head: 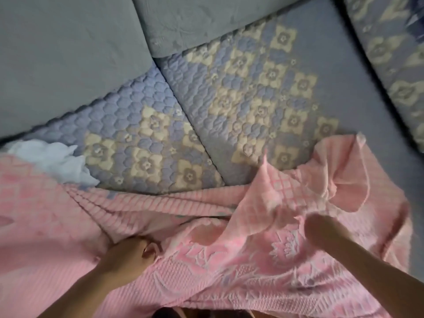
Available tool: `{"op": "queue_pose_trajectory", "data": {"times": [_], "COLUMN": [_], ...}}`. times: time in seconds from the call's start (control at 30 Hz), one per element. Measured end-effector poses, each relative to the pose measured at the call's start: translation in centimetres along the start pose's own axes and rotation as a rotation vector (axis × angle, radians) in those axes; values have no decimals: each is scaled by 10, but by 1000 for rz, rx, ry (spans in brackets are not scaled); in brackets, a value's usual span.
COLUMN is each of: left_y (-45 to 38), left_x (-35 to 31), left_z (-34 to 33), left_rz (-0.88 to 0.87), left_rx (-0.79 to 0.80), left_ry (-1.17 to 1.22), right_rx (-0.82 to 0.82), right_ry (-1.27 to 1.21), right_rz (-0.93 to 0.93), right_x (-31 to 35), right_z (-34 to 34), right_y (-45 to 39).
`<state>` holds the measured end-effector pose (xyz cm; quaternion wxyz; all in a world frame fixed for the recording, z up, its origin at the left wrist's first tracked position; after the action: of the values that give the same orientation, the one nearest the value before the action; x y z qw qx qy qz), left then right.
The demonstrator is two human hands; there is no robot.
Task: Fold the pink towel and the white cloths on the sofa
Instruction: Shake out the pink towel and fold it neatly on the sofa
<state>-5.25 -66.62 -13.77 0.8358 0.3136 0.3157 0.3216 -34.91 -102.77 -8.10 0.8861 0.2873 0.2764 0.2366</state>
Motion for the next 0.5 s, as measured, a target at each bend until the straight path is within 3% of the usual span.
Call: {"op": "queue_pose_trajectory", "data": {"times": [0.07,0.1,0.13,0.17,0.23,0.3,0.33,0.4,0.47,0.5], "left_y": [-5,-7,-7,-6,-4,1,3,9,18,16], "left_x": [3,4,6,6,0,-6,-10,-20,-31,-32], "left_z": [-1,0,0,1,6,14,19,26,44,57], "left_rz": [13,32,31,49,50,24,25,-11,-49,-81], "left_rx": [47,80,108,131,153,194,223,300,381,414], "left_ry": [-3,2,27,35,43,-30,-32,-4,-16,-42], "right_rx": [-404,-478,-397,-198,95,64,-52,-220,-445,-424], "right_ry": [-270,-394,-516,-607,-476,-399,-474,-662,-621,-589], "right_rz": [-50,-30,40,138,329,368,353,204,71,49], "right_x": [25,40,59,78,104,104,98,76,43,32], "right_z": [35,55,71,77,76,73,75,85,101,115], "right_y": [-18,-30,-42,-50,-54,-47,-41,-28,-32,-32]}}
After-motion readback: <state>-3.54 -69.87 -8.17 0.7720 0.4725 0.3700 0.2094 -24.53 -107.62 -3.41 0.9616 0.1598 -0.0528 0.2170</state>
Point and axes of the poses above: each hand's wrist, its own y-axis away from the middle knuckle, its own z-axis out of the back of the hand, x = y × z, the point moved 2 cm from there along -y, towards the middle knuckle, and after that the axes turned 10 degrees about -x, right-handed, at the moved point
